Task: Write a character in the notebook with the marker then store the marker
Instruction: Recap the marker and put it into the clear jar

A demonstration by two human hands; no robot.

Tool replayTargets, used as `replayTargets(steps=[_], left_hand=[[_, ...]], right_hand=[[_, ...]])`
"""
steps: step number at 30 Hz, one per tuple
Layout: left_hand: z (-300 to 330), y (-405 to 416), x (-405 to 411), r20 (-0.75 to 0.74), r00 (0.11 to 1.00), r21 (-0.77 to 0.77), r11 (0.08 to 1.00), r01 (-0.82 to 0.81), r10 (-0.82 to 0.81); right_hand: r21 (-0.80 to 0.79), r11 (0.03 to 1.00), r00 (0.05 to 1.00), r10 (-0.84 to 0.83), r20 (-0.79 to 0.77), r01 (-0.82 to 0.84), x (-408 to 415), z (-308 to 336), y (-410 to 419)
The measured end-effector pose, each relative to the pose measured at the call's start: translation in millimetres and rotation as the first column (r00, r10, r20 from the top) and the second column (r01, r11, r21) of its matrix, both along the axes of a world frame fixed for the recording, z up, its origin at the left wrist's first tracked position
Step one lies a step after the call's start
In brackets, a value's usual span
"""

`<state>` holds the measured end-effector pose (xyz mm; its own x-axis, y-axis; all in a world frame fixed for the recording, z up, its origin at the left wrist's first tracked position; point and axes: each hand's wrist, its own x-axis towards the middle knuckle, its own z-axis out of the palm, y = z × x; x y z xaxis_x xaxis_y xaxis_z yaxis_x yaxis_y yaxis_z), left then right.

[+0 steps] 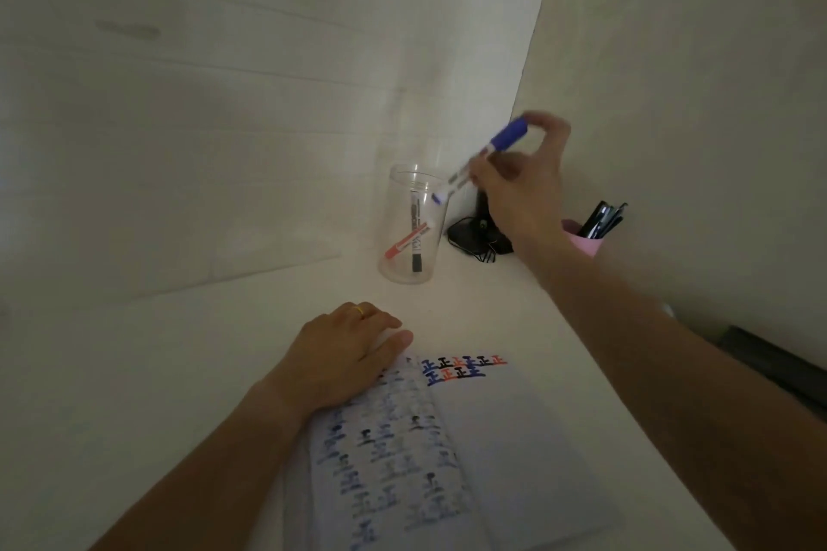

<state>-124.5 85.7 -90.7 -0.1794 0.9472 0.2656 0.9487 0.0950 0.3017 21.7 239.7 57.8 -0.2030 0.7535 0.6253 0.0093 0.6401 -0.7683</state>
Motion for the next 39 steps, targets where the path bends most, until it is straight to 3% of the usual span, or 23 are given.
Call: replayTargets(steps=[3, 6, 14, 21, 27, 33, 39], left_hand=[[-1, 0, -1, 0.027, 1.000, 0.010, 1.000, 0.005, -0.005], [-3, 2, -2, 0.029, 1.000, 0.025, 1.000, 0.011, -0.012], [-8, 8, -4, -0.053, 0.998, 0.048, 0.999, 0.020, -0.017], [-7, 8, -5, -0.067, 0.998, 0.051, 0.999, 0.020, -0.017], [-5, 4, -3, -0.080, 0.997, 0.053, 0.999, 0.001, 0.003], [14, -22, 33, -0.236, 0.970, 0.128, 0.992, -0.022, 0.052], [30, -82, 82, -0.094, 0.992, 0.126, 0.989, -0.073, 0.085]], right_hand=[[0.152, 0.977, 0.988, -0.147, -0.044, 0.152, -35, 23, 20], [0.168, 0.962, 0.969, -0.232, 0.082, 0.216, -64, 22, 36], [0.246, 0.927, 0.836, -0.364, 0.411, 0.283, -92, -6, 67], [0.246, 0.926, 0.790, -0.374, 0.486, 0.288, -93, -13, 66], [0.274, 0.931, 0.859, -0.336, 0.386, 0.240, -38, -15, 18], [0.143, 0.975, 0.823, -0.218, 0.524, 0.168, 68, -63, -66], [-0.005, 0.980, 0.771, -0.154, 0.618, 0.199, 141, -109, -119]])
